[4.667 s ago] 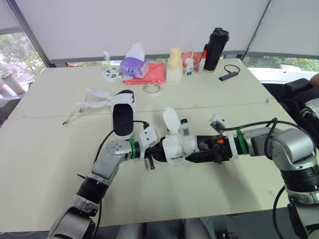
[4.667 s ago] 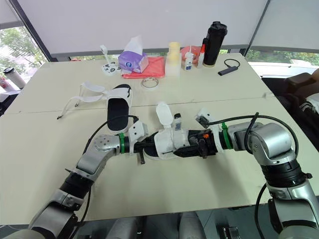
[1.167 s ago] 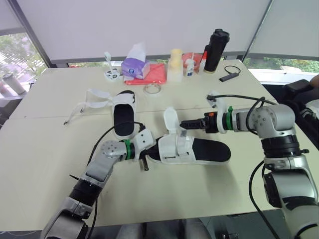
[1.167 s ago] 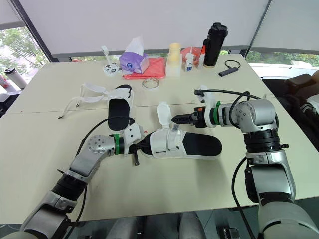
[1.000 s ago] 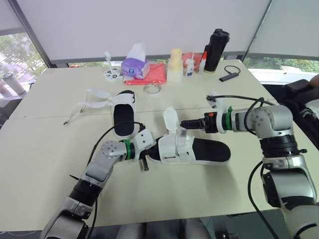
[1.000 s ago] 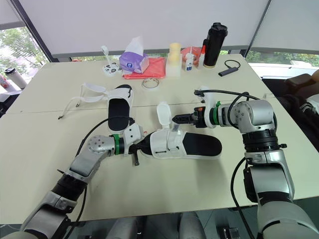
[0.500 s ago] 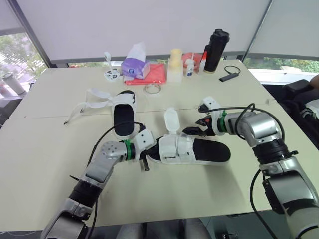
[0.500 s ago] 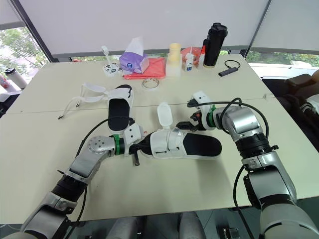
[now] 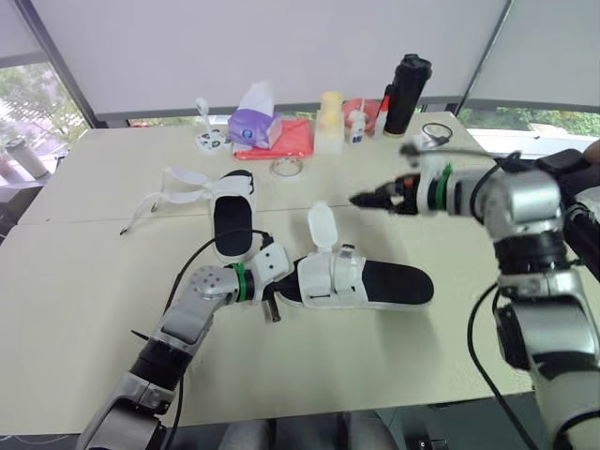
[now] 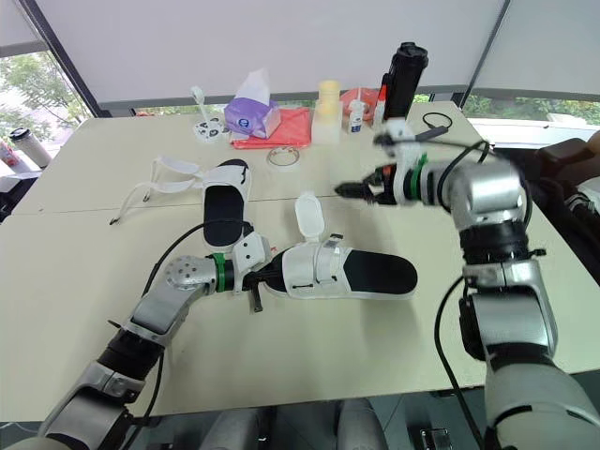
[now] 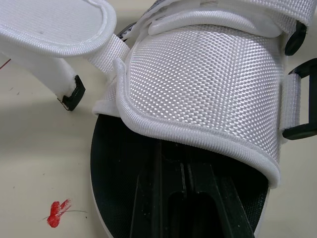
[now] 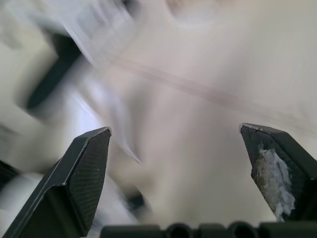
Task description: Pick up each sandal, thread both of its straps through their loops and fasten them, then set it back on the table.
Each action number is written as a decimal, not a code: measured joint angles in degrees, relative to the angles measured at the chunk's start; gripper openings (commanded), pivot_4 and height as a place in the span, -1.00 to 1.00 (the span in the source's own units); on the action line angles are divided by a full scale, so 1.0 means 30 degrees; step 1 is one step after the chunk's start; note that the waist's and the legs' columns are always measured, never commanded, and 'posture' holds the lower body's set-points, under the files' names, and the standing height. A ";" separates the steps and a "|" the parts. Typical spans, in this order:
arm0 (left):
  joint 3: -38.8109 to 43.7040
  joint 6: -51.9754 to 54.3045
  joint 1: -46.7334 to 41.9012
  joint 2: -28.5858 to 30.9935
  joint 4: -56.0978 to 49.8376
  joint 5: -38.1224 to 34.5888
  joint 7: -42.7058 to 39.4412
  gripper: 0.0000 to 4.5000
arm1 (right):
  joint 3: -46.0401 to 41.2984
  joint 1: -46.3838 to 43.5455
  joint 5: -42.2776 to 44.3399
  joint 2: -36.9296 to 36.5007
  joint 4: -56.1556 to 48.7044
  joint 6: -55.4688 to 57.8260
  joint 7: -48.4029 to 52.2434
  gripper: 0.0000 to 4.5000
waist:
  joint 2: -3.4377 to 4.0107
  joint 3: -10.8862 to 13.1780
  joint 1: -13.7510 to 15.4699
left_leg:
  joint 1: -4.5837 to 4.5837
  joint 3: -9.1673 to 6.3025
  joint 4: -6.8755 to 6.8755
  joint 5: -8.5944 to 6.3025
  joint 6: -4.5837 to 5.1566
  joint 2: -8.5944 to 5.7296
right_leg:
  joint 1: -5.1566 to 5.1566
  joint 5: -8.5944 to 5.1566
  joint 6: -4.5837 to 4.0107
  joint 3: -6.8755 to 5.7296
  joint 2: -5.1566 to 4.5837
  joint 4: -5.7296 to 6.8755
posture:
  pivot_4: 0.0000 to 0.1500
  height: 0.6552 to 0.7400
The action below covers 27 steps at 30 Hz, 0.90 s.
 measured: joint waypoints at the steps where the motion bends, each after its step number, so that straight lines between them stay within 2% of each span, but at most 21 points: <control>1: 0.0000 -0.0002 -0.0004 -0.0045 0.0032 0.0002 0.0002 -1.00 | -0.0167 -0.0178 0.0268 0.0183 0.0053 0.0356 0.0141 0.97 | -0.0008 -0.0004 0.0017 | 0.0000 -0.0002 0.0000 0.0000 0.0000 0.0000 | 0.0004 0.0000 -0.0001 -0.0002 0.0000 -0.0005 | 1.00 1.00; 6: 0.0018 -0.0041 -0.0021 -0.0064 0.0074 0.0002 0.0019 -1.00 | 0.0023 0.0118 0.1003 0.0955 0.0763 0.2144 0.0628 0.97 | 0.0004 0.0000 0.0002 | -0.0005 0.0001 0.0000 0.0001 0.0001 -0.0008 | -0.0004 -0.0002 -0.0007 0.0003 -0.0003 -0.0003 | 1.00 1.00; 12: 0.0015 -0.0042 0.0017 -0.0049 0.0018 0.0004 0.0071 -1.00 | 0.0926 0.0725 0.1167 0.1347 0.0463 0.2461 0.1051 0.97 | 0.0007 -0.0001 -0.0020 | -0.0005 0.0003 0.0000 0.0001 0.0000 -0.0008 | -0.0006 0.0001 0.0000 0.0003 -0.0002 0.0001 | 1.00 1.00; 27: 0.0030 -0.0008 0.0238 0.0078 -0.0279 0.0006 0.0338 -1.00 | 0.2845 0.0663 0.0625 0.3561 0.3234 0.0387 0.2907 0.97 | 0.0009 -0.0003 -0.0101 | 0.0000 0.0004 0.0000 0.0001 0.0001 -0.0006 | -0.0016 0.0006 0.0009 0.0002 0.0005 0.0020 | 1.00 1.00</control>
